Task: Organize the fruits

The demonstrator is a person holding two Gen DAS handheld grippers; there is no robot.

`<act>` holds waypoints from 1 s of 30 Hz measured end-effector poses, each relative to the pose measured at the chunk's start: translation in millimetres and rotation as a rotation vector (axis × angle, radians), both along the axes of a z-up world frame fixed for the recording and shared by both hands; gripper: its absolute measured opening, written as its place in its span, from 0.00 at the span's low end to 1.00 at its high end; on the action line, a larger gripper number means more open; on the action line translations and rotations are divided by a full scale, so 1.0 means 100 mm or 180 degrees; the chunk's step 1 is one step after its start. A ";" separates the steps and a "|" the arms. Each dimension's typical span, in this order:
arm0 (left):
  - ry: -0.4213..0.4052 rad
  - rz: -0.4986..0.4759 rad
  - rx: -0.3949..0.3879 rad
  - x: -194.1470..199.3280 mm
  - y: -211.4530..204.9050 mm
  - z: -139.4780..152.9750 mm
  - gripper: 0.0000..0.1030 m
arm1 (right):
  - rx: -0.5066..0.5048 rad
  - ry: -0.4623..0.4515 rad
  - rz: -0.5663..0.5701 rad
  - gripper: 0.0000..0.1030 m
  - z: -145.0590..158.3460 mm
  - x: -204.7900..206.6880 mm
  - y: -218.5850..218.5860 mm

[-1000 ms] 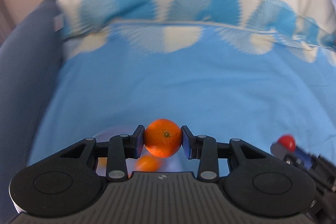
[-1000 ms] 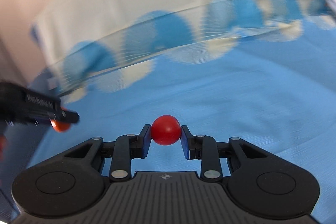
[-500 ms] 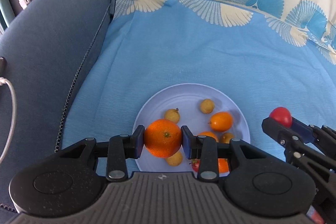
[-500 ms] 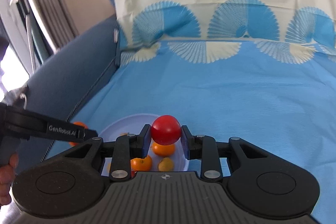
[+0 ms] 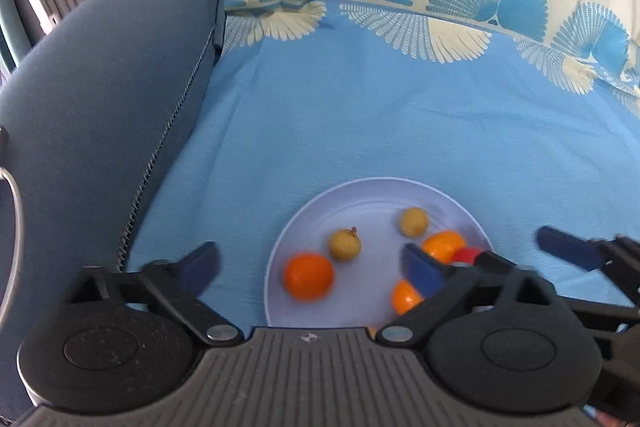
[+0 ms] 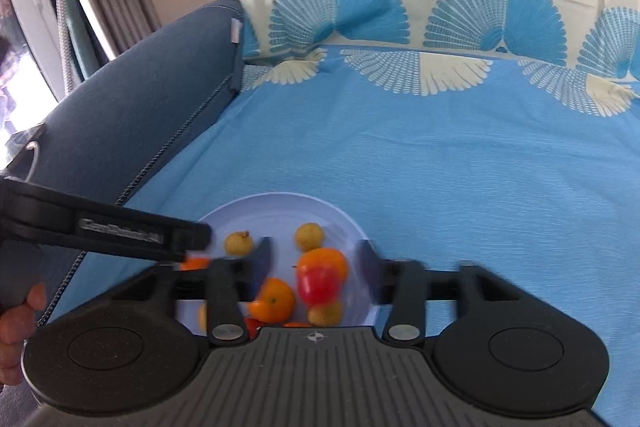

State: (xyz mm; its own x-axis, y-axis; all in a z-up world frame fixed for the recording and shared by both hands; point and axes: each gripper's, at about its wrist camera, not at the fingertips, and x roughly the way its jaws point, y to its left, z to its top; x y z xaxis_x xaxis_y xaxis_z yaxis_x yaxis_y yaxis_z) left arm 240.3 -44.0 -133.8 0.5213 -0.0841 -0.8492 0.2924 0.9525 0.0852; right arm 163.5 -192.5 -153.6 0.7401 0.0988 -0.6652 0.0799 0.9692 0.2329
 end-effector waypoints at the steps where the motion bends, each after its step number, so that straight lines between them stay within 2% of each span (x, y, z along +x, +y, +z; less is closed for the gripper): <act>1: -0.0021 0.0020 0.0003 -0.02 0.02 0.03 1.00 | 0.0001 0.0003 -0.0032 0.69 0.01 -0.01 -0.01; 6: -0.0058 0.0004 0.0061 -0.24 0.05 0.20 1.00 | 0.0055 0.0004 -0.0155 0.86 0.17 -0.26 -0.02; 12: -0.0031 0.0037 0.0015 -0.64 0.16 0.44 1.00 | -0.0072 0.0015 -0.0389 0.96 0.45 -0.64 0.12; 20: -0.0120 0.0082 -0.0091 -1.11 0.33 0.67 1.00 | -0.0266 -0.0102 -0.0470 0.99 0.77 -1.08 0.29; 30: -0.0265 0.0113 0.0082 -1.40 0.39 0.77 1.00 | -0.0318 -0.0134 -0.0410 0.99 0.85 -1.40 0.45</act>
